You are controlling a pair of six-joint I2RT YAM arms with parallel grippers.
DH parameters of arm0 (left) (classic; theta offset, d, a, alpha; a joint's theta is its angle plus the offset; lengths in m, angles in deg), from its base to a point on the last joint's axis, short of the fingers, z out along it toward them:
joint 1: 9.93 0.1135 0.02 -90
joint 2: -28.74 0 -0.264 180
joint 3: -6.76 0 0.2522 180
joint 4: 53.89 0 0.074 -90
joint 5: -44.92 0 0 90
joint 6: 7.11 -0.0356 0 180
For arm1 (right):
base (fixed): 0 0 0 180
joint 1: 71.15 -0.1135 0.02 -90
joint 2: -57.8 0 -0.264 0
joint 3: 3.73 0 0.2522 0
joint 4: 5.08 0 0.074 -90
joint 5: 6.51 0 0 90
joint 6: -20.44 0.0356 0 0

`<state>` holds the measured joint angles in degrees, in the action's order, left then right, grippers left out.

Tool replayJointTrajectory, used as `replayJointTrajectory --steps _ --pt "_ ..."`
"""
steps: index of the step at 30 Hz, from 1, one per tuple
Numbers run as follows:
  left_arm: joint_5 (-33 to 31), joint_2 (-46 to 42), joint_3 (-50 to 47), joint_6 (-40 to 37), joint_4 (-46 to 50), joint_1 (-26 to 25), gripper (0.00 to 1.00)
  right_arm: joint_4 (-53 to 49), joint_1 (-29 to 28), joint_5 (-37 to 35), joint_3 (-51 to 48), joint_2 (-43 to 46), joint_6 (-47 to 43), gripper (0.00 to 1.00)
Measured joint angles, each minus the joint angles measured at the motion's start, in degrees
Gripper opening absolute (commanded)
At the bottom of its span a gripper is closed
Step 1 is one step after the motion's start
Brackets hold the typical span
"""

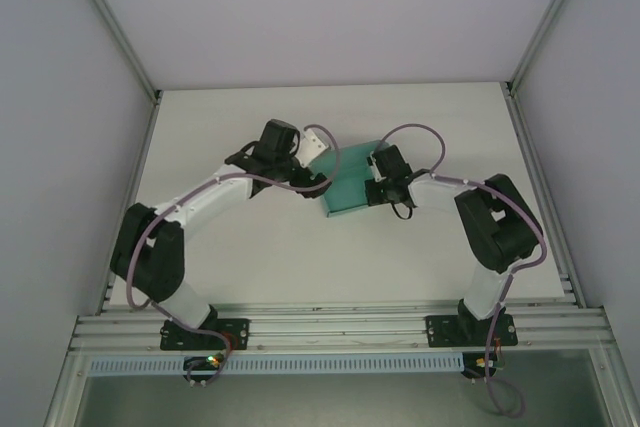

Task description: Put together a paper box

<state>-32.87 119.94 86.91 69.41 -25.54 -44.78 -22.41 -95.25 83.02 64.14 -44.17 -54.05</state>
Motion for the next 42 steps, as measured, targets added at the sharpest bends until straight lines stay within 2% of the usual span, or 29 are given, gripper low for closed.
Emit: replayJointTrajectory --steps 3,6,10,12,17,24,28,33,38,42 --pt "-0.2 -5.2 -2.3 6.3 -2.2 2.3 1.0 1.5 0.4 0.7 -2.8 3.7 1.4 0.0" --pt "0.4 -14.1 -7.7 12.9 -6.9 7.0 1.0 4.5 1.7 3.0 -5.6 9.3 3.5 0.0" --pt "-0.1 -26.4 -17.6 19.9 -15.2 13.0 1.0 11.4 3.8 10.5 -9.3 17.3 7.2 0.0" --pt "0.2 -28.2 -20.3 22.4 -17.5 14.9 1.0 14.6 4.4 15.0 -9.9 19.9 9.0 0.0" --pt "8.2 -21.3 -23.6 26.8 -25.1 16.3 1.0 21.0 2.6 26.4 -9.7 24.5 12.6 0.0" --pt "21.2 -12.3 -22.7 29.0 -34.3 12.4 1.0 20.1 -4.8 30.5 -6.8 25.6 11.5 0.01" --pt "25.7 -11.1 -20.3 28.9 -37.3 10.2 1.0 18.6 -6.3 30.5 -5.6 24.3 11.2 0.01" --pt "25.2 -9.2 -18.4 28.0 -36.7 10.2 1.0 15.1 -7.2 27.8 -1.6 21.0 9.8 0.0" --pt "22.1 -6.3 -16.7 27.5 -35.3 10.9 1.0 11.7 -10.1 16.7 1.7 17.6 10.1 0.0" --pt "18.8 -4.8 -15.5 27.5 -33.2 10.9 1.0 6.9 -14.3 3.0 4.9 15.8 12.5 0.02"
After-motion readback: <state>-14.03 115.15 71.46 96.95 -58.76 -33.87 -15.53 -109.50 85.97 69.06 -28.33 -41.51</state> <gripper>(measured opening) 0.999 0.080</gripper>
